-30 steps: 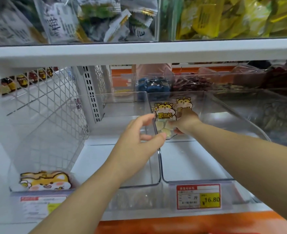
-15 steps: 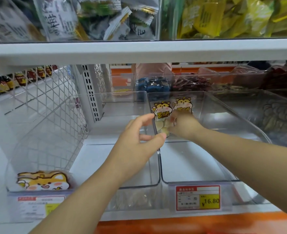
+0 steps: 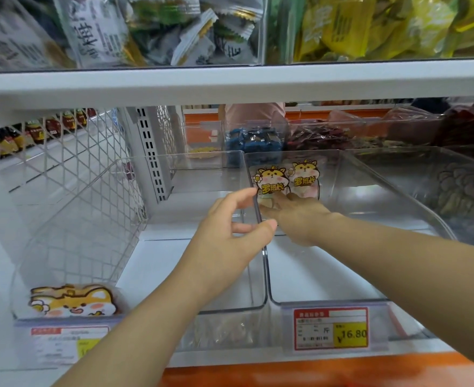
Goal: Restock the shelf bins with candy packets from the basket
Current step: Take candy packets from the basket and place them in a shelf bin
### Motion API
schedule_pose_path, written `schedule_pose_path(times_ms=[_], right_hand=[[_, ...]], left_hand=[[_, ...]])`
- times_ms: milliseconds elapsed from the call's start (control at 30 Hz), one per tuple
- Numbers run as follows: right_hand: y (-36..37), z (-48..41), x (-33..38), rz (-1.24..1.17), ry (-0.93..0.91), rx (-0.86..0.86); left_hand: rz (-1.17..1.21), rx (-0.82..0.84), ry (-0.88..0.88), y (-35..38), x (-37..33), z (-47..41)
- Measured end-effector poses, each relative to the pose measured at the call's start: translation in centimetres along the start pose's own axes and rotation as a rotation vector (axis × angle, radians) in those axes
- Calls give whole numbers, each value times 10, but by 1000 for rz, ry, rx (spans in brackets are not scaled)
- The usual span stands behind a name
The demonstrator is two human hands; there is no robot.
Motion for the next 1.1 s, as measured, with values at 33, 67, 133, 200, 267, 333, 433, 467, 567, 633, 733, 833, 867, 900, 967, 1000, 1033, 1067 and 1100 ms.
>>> schedule_pose_path(times_ms=[33,67,133,200,267,333,433,467,567,633,733,833,867,900,967,1000,1033,1067,1100], right_hand=[[0,0,0,-6,1,6],[1,0,0,-11,-1,12],[0,3,1,-7,-12,14],[-1,7,2,0,-28,7],[-2,11,3,2,-30,24],[-4,14,3,-9,-32,37],[-7,19,3,-27,-35,47],[-9,23,4,-29,-37,48],[-16,39,2,-73,-30,24],[-24,55,-1,-146,-6,-26],[-45,94,-3,-299,26,-157],[-68,153,5,-477,49,-387],[-74,178,13,-529,42,-497],[-75,203,23,-583,31,-588],[-63,245,48,-673,-3,-652],[-52,259,63,-690,-17,-616],[-34,268,77,-678,-27,-517],[-9,272,92,-641,-46,-378],[17,274,106,-602,-62,-214]], left_hand=[[-4,0,5,0,0,0],[-6,0,8,0,0,0],[-11,-6,5,-1,0,0],[-21,-9,1,-1,-1,1],[-28,-9,0,0,-3,2],[-34,-13,3,0,-4,2],[-49,-15,4,0,-6,2],[-48,-15,2,0,-7,3],[-67,-15,-22,0,-12,6],[-133,-30,-50,-1,-16,11],[-245,-112,0,-2,-23,31],[-359,-206,256,0,-43,80],[-397,-216,337,4,-46,101],[-420,-212,393,9,-46,121],[-448,-141,390,20,-30,155],[-470,-84,353,27,-17,167],[-508,-16,304,36,-2,178],[-566,67,238,46,15,186],[-641,166,157,56,34,194]])
Point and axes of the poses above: each hand's wrist, its own z-axis away from the middle knuckle, its own y-axis out of the palm, x = y × z, the point moved 6 cm from there along -z, towards the middle knuckle, and after that the axes turned 6 degrees about -y, right-handed, at the moved point
